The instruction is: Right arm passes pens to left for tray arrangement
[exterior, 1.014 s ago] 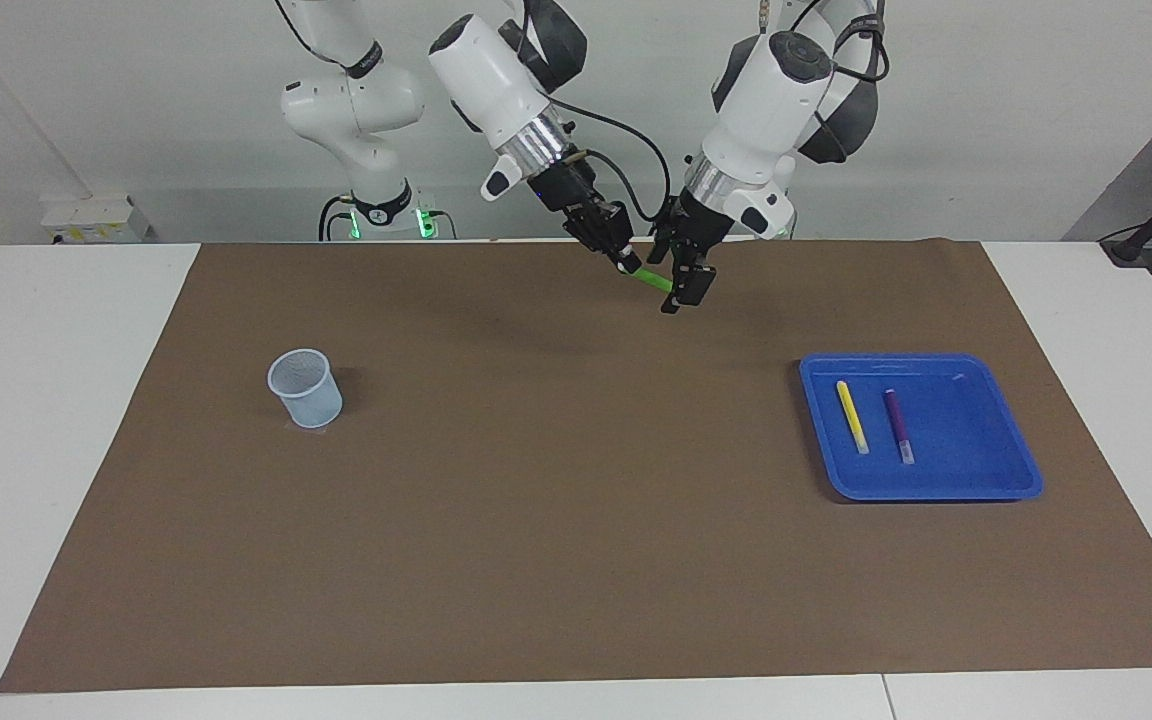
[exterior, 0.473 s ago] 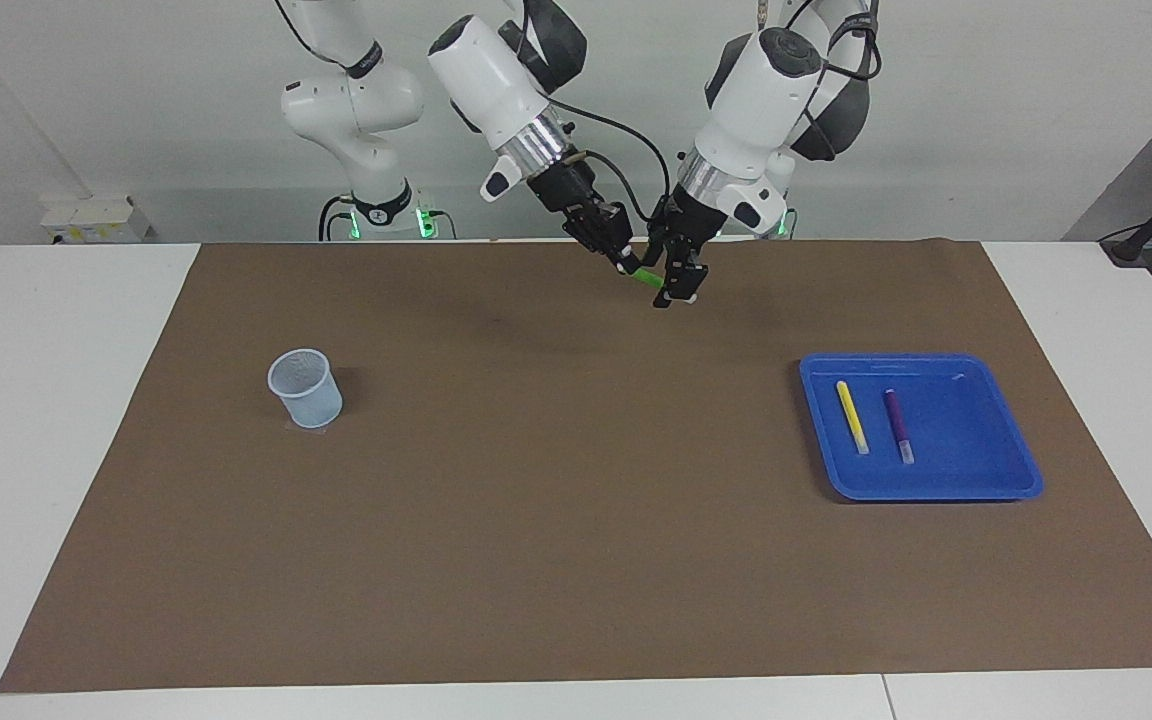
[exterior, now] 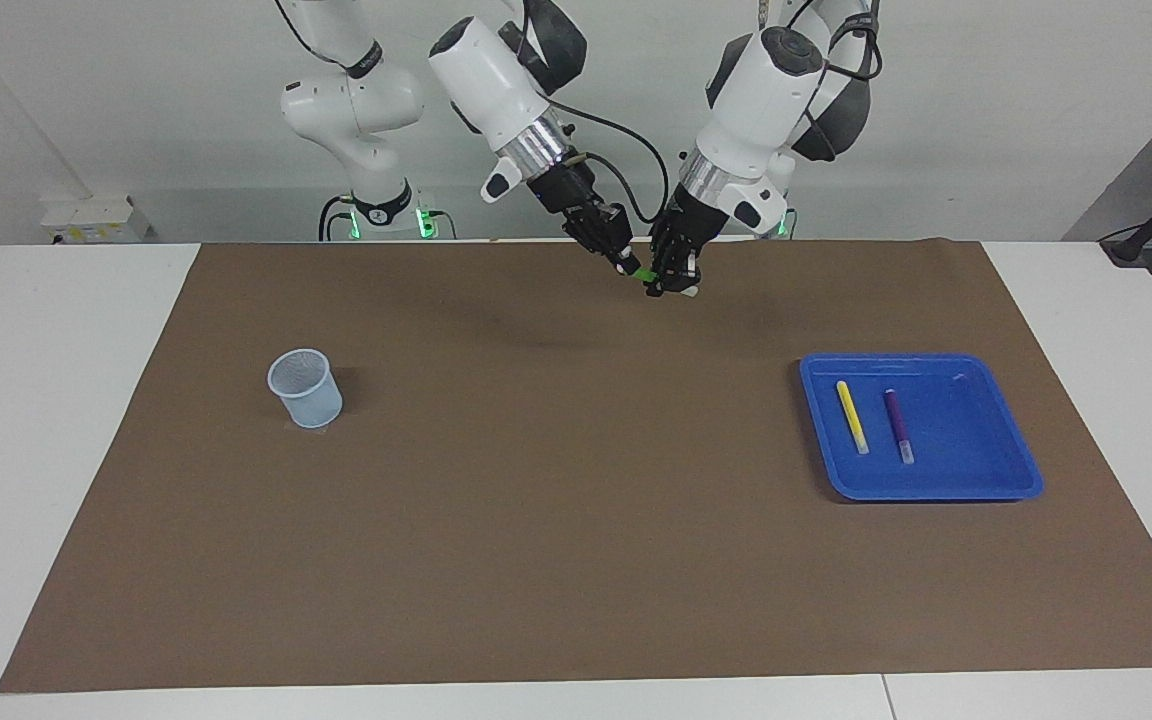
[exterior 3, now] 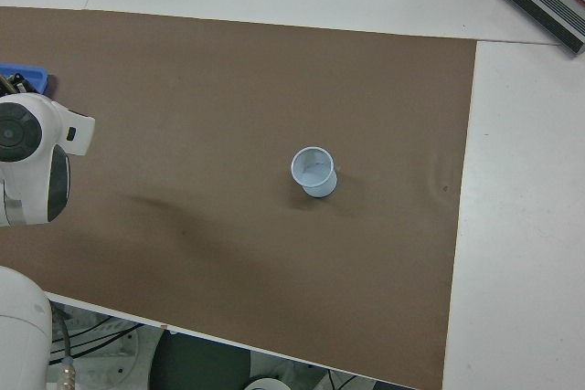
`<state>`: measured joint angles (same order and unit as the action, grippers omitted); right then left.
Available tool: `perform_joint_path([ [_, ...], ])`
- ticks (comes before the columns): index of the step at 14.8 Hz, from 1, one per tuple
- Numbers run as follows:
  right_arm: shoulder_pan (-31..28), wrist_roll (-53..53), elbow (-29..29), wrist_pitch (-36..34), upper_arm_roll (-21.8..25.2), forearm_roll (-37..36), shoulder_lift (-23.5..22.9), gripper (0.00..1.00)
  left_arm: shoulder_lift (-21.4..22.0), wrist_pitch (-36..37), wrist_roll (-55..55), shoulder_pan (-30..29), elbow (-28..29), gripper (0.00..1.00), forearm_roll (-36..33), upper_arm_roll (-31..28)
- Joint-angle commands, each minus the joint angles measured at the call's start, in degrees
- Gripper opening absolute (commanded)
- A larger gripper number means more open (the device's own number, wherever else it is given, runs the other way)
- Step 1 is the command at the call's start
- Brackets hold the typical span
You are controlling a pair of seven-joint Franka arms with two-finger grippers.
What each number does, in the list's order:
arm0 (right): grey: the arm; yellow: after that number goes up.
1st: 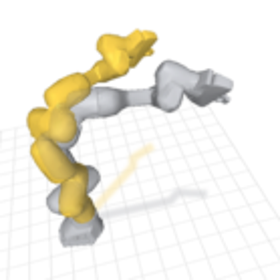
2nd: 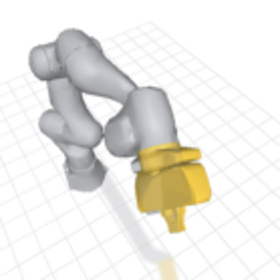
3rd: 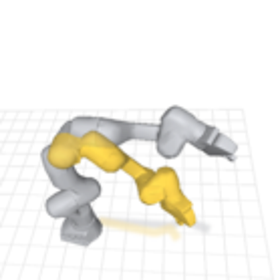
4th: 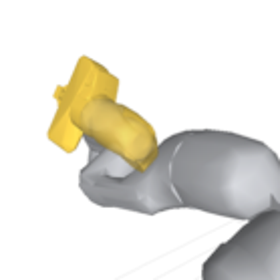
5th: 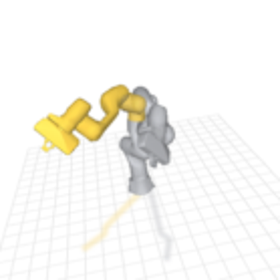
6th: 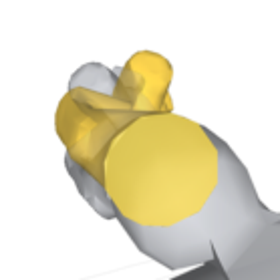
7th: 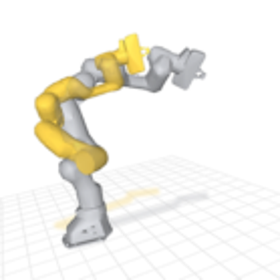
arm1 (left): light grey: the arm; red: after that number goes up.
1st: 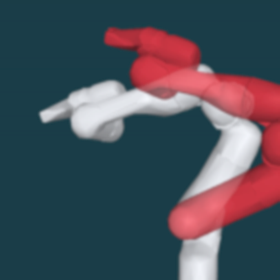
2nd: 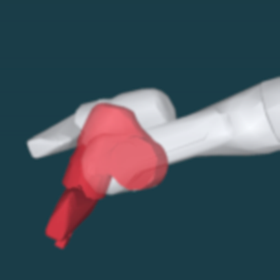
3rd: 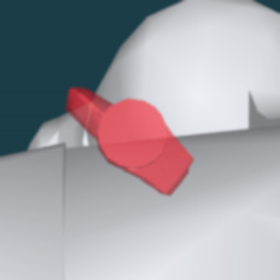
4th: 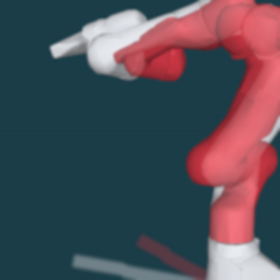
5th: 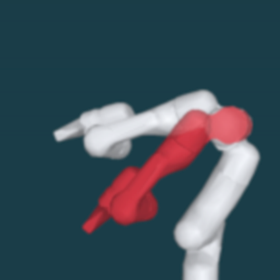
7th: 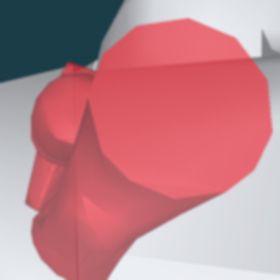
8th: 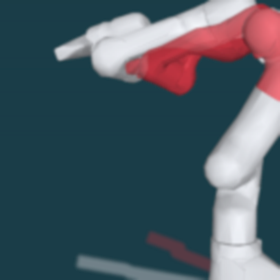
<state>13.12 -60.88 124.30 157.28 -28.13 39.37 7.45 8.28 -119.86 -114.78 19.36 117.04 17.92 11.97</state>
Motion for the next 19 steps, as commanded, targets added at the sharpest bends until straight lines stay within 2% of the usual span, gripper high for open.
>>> perform_joint_path([
  [1, -0.37, 1.99, -0.11, 0.75, -0.08, 1.94, -0.16, 0.0, 1.57, 0.06, 0.79, 1.82, 1.53, 0.0, 0.8, -0.63],
  [5, -0.46, 1.81, -0.28, 0.31, -0.08, 2.03, -0.16, 0.0, 1.65, 0.41, 0.7, 1.73, 1.53, 0.0, 0.8, -0.63],
  [7, -0.46, 1.9, -0.46, -0.13, 0.01, 4.73, -0.16, 0.0, 1.65, 0.41, 0.61, 1.82, 1.53, 0.0, 0.8, -0.63],
  [8, -0.46, 1.9, -0.72, -0.22, 0.01, 5.71, -0.25, 0.14, 1.57, 0.5, 0.61, 1.82, 1.53, 0.0, 0.8, -0.63],
  [10, -0.55, 1.81, -0.81, -0.22, 0.1, 5.72, -0.33, 0.85, 1.65, 0.5, 0.61, 1.9, 1.53, 0.0, 0.8, -0.63],
  [11, -0.55, 1.9, -0.81, -0.13, 0.1, 5.72, -0.33, 1.0, 1.65, 0.5, 0.52, 1.9, 1.53, 0.0, 0.8, -0.63],
  [14, -0.64, 4.34, -0.81, -1.61, 0.45, 5.54, -0.25, 1.0, 1.65, 0.5, 0.52, 1.9, 1.44, 0.0, 0.8, -0.63],
  [17, -7.2, 22.57, -1.42, -15.19, 0.62, 3.79, 0.63, 1.0, 1.65, 0.59, 1.13, 1.9, 1.44, 0.0, 0.28, -0.63],
  [19, -12.74, 33.85, -2.3, -24.43, 0.71, 0.38, 0.89, 1.0, 1.65, 1.64, 6.73, 1.73, 1.44, 0.0, 0.1, -0.72],
])
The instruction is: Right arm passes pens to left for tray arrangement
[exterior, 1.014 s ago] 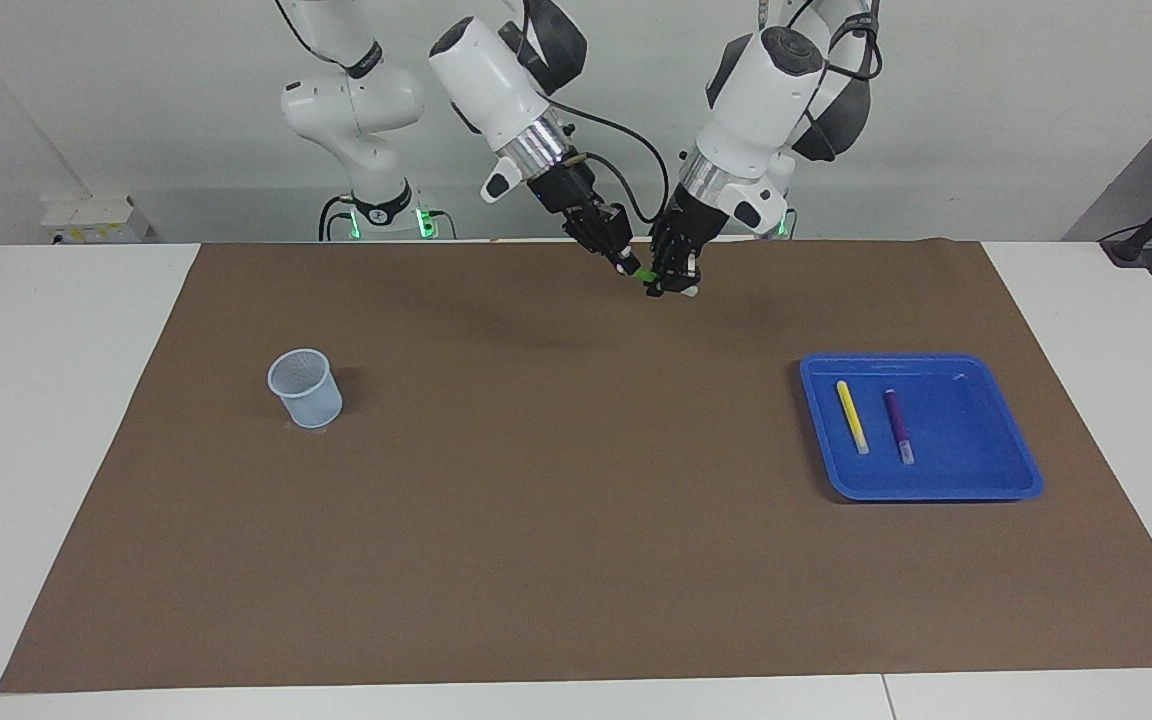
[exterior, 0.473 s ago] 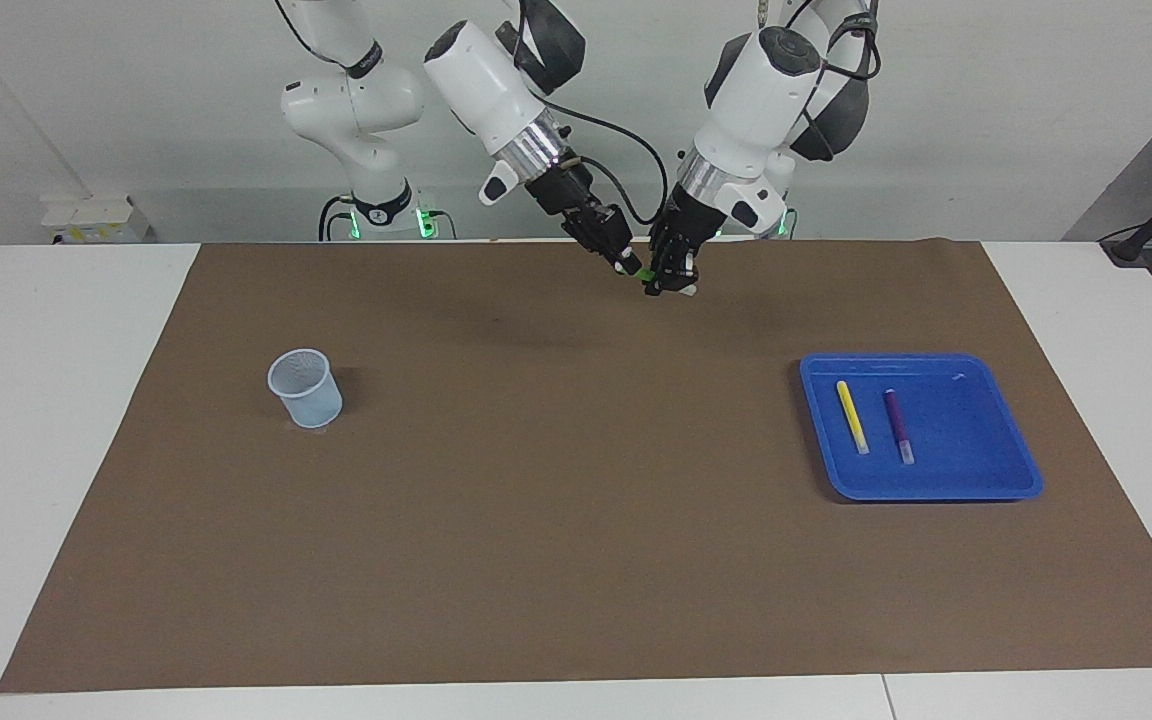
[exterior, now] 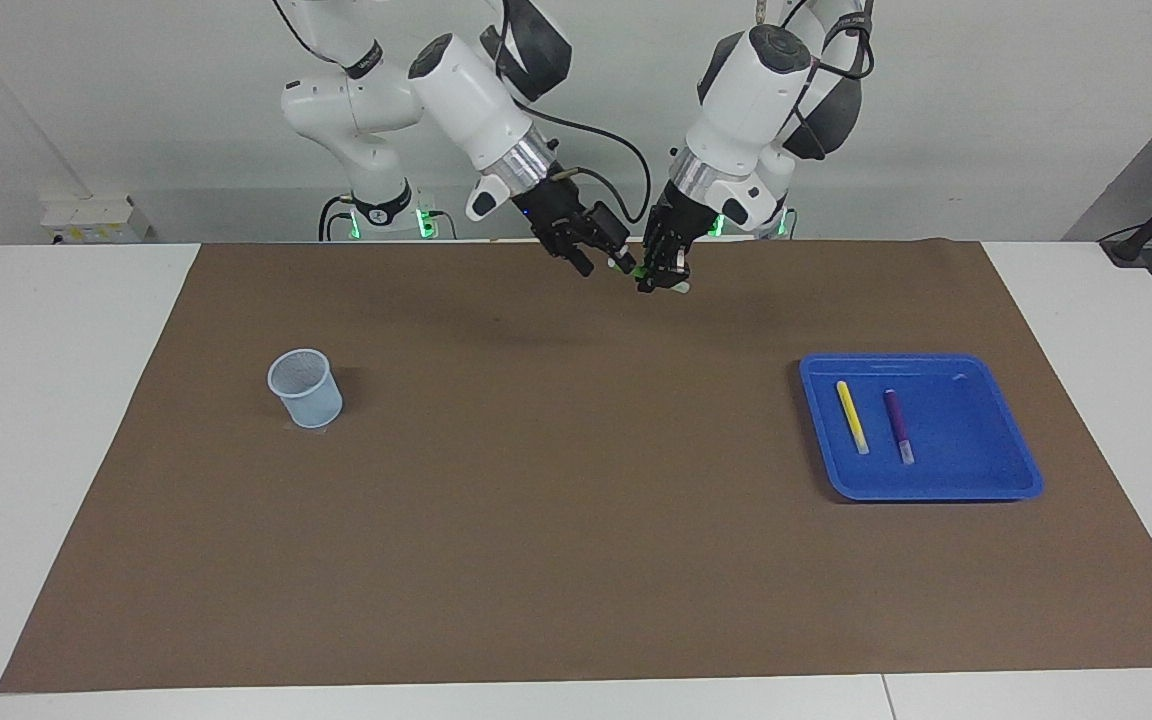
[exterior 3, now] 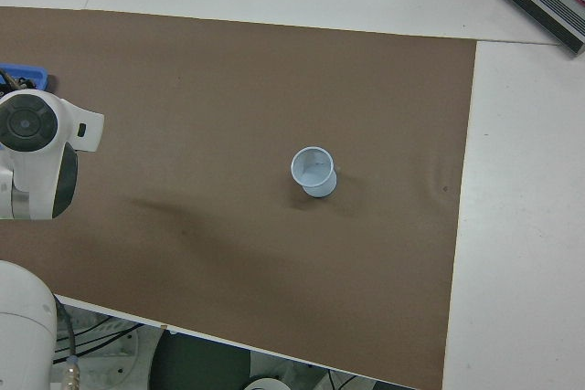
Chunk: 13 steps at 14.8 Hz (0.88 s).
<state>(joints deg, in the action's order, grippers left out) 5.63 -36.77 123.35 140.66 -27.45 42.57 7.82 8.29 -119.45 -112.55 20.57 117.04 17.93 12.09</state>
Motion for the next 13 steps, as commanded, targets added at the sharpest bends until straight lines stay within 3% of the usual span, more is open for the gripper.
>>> perform_joint_path([
  [1, -7.19, 11.87, -1.8, -10.81, 0.03, -6.58, 0.53, 1.0, 1.82, 2.72, 9.57, 0.17, 1.43, 0.0, 0.0, -0.93],
  [3, -9.05, 12.59, -2.33, -15.91, 0.03, -14.05, 0.62, 1.0, 1.91, 5.27, 22.04, -0.79, 1.43, 0.0, -0.09, -1.72],
  [8, -13.25, 19.59, -3.03, -24.44, 0.21, -26.2, 1.5, 1.0, 1.99, 12.91, 60.7, -10.44, 0.38, 0.0, -0.44, -1.9],
  [13, -19.6, 34.91, -13.89, -33.93, 1.17, -38.05, -4.63, 1.0, 2.7, 16.97, 95.77, -20.99, 0.47, 0.0, -5.88, -1.9],
])
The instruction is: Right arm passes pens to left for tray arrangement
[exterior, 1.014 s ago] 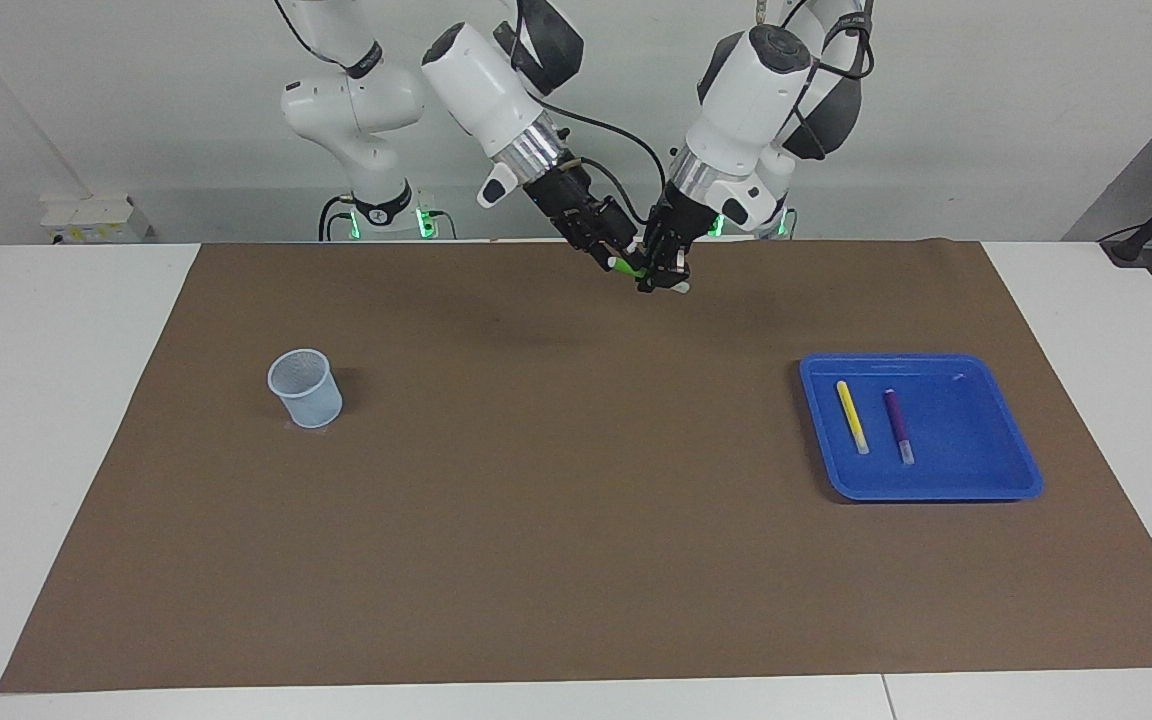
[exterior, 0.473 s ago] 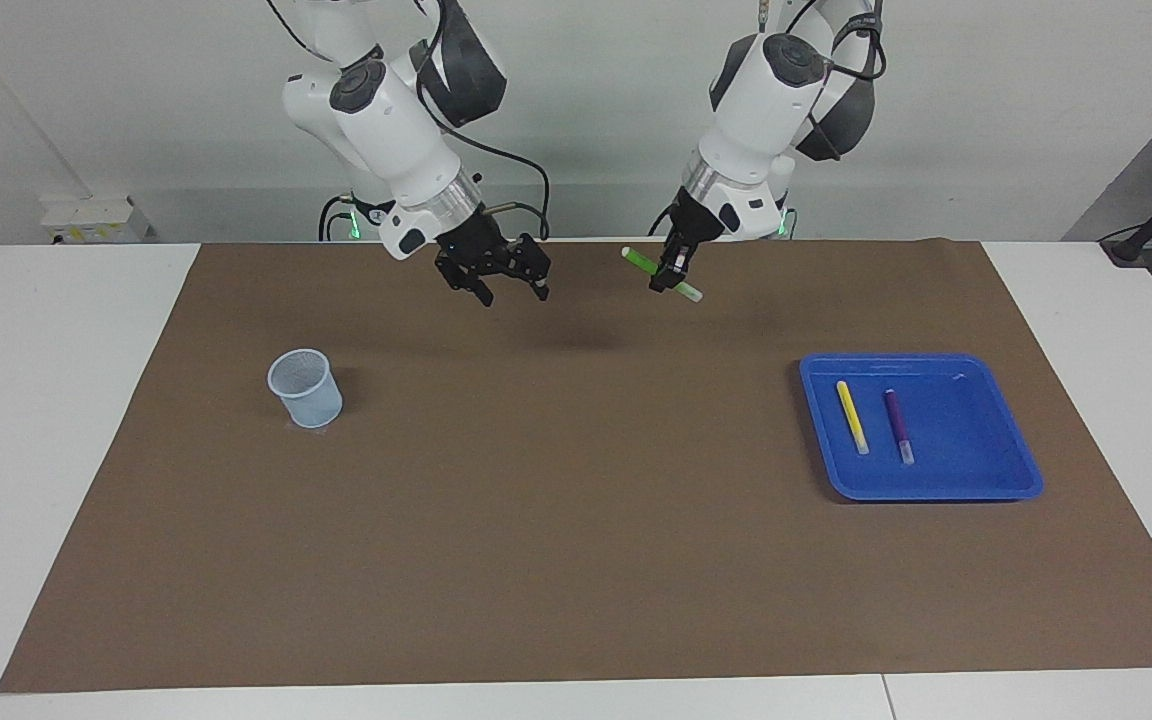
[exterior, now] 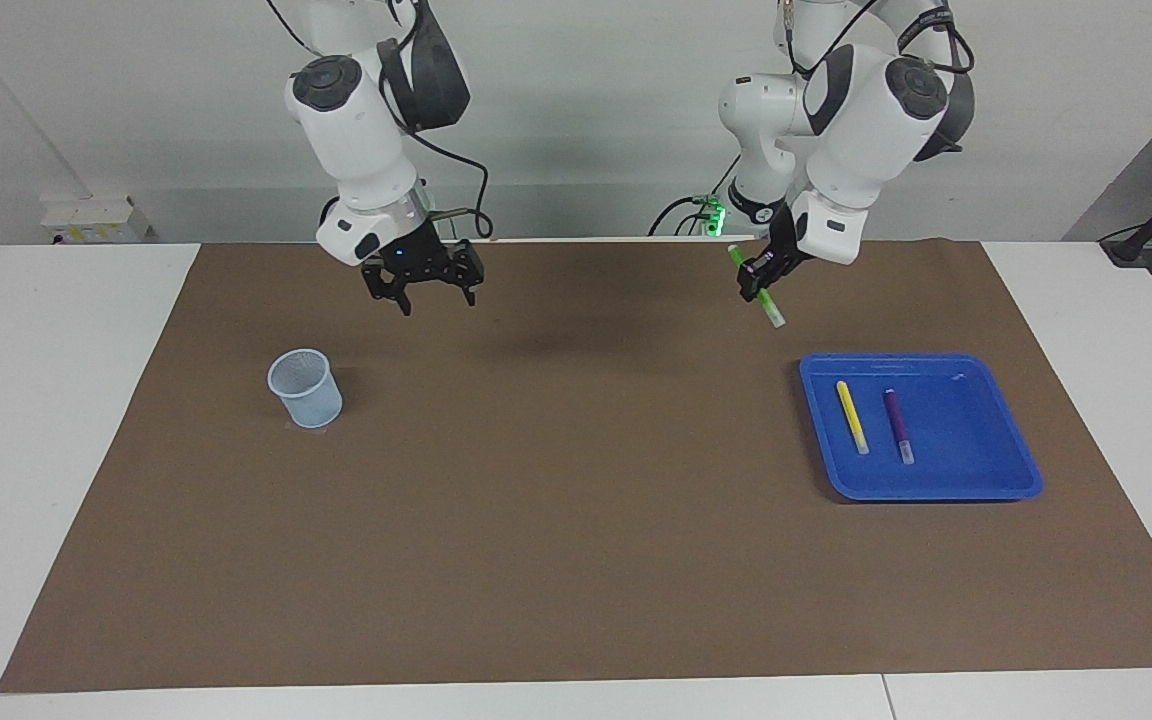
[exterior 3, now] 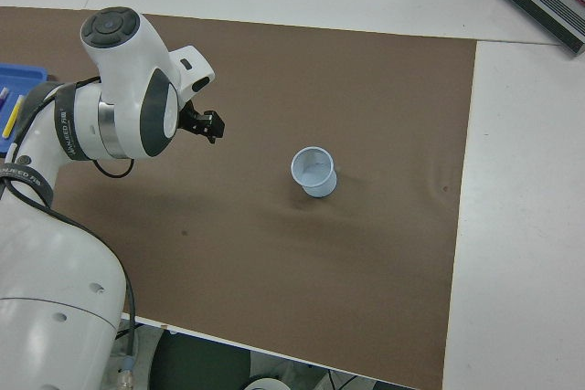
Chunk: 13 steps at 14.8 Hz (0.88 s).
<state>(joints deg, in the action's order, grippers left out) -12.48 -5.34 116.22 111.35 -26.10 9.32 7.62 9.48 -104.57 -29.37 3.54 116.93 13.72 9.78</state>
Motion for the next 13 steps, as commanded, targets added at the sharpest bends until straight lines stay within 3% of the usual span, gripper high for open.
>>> perform_joint_path([
  [1, -1.58, 3.59, -10.45, -6.83, -0.27, -7.97, -7.07, 1.0, 1.59, 2.08, 18.76, -6.51, 0.84, 0.0, -2.38, 0.42],
  [3, -0.1, 3.67, -16.43, -9.74, 0.95, -11.07, -11.38, 1.0, 1.68, 2.35, 27.75, -10.91, 0.93, 0.0, -3.79, 0.42],
  [6, 7.71, 3.67, -23.83, -14.75, 9.2, -12.48, -16.4, 1.0, 1.25, 1.56, 38.3, -15.31, 1.11, 0.0, -7.04, 0.42],
  [10, 9.57, 4.55, -19.64, -15.99, 10.19, -11.78, -13.09, 1.0, -1.65, -2.74, 48.08, -20.67, 1.81, 0.0, -9.85, 0.42],
  [13, 14.48, 4.29, -17.08, -16.08, 14.56, -11.69, -10.71, 1.0, -4.37, -6.87, 50.02, -22.78, 1.81, 0.0, -12.14, 0.42],
])
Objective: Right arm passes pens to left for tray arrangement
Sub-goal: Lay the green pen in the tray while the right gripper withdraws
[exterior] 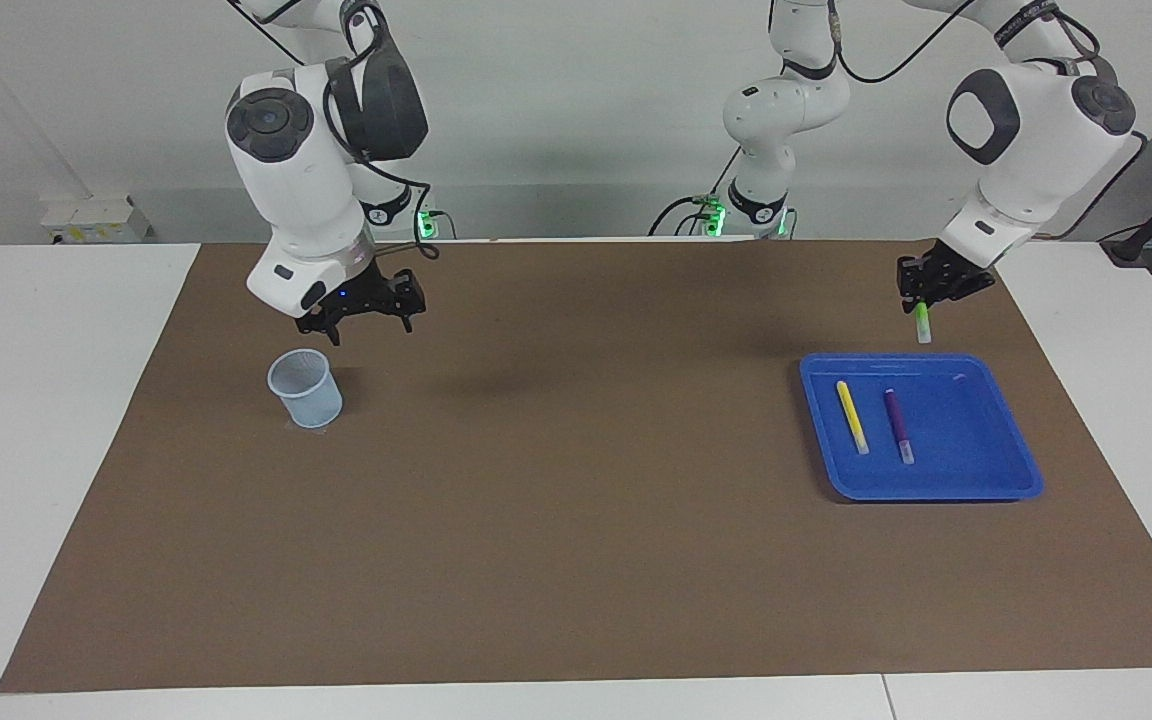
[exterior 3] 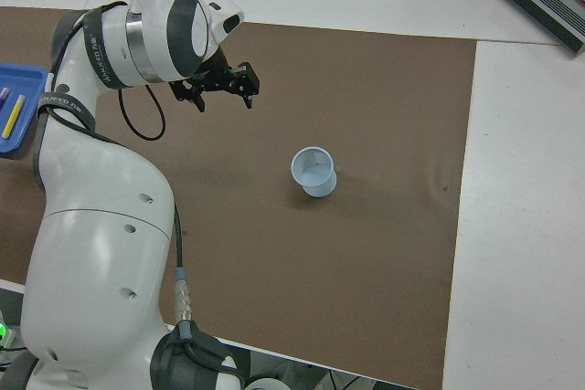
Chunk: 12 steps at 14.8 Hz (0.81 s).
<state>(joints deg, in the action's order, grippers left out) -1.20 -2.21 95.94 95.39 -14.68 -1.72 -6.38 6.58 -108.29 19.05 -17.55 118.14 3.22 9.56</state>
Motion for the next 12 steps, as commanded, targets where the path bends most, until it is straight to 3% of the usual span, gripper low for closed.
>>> perform_joint_path([
  [1, 4.61, 0.98, 4.94, -0.12, 4.3, -0.65, 4.43, 1.0, -2.44, -4.73, 2.13, -2.22, 0.52, 0.0, -2.16, 0.64],
  [4, 4.89, 1.15, 11.02, 0.32, 6.41, -0.56, 8.4, 1.0, -6.39, -10.61, 3.1, -3.97, 0.6, 0.0, -4.09, 0.64],
  [12, 1.92, 1.16, 11.46, 0.76, 6.77, -0.39, 10.25, 1.0, -15.45, -21.87, 3.54, -5.3, 0.78, 0.0, -4.8, 0.55],
])
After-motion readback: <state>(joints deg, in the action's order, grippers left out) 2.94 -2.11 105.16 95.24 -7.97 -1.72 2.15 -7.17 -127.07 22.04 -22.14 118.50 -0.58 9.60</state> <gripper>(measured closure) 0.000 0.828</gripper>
